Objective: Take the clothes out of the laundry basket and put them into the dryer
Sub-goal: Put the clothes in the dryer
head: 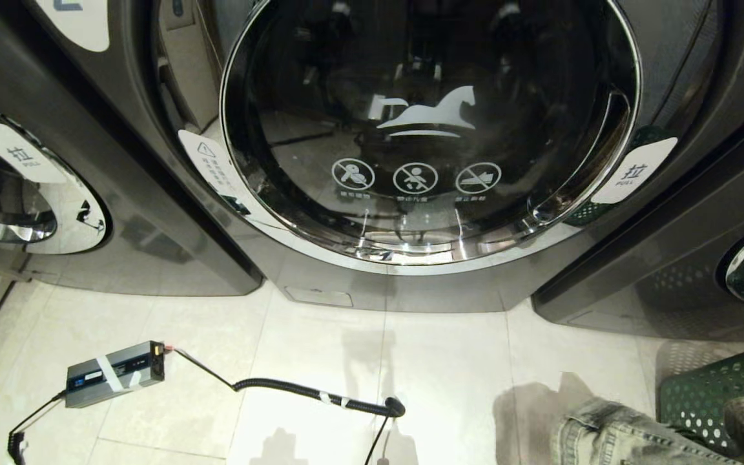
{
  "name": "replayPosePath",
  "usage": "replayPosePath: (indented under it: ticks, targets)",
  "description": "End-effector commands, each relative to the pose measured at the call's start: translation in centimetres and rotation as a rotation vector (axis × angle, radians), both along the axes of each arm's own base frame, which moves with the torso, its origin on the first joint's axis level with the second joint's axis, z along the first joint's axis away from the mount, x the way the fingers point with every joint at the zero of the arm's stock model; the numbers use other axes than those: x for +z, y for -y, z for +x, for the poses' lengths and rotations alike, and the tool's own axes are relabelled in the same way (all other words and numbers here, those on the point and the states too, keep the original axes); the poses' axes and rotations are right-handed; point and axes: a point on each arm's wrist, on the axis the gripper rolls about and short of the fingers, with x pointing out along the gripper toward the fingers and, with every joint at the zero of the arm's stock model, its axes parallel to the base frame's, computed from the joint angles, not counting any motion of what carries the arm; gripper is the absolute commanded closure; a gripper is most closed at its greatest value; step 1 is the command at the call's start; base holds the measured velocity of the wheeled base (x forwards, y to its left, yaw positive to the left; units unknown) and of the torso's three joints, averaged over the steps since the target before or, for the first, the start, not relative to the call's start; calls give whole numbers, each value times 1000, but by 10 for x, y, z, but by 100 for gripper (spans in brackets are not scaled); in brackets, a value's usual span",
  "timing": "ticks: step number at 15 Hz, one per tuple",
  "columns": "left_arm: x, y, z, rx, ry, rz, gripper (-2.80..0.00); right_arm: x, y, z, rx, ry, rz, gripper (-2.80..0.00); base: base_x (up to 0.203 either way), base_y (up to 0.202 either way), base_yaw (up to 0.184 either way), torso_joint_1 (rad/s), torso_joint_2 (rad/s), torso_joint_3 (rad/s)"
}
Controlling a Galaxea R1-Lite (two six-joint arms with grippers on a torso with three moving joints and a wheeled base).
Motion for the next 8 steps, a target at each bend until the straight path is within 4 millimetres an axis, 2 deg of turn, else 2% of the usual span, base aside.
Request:
replayPosePath:
  ticks: [1,8]
  targets:
    - [0,0,0,0,0,0,0,-2,0,1,0,-8,0,0,0,0,0,2,2,192]
    - [0,0,0,0,0,0,0,-2,0,1,1,-7,-1,0,0,0,0,4,3,200]
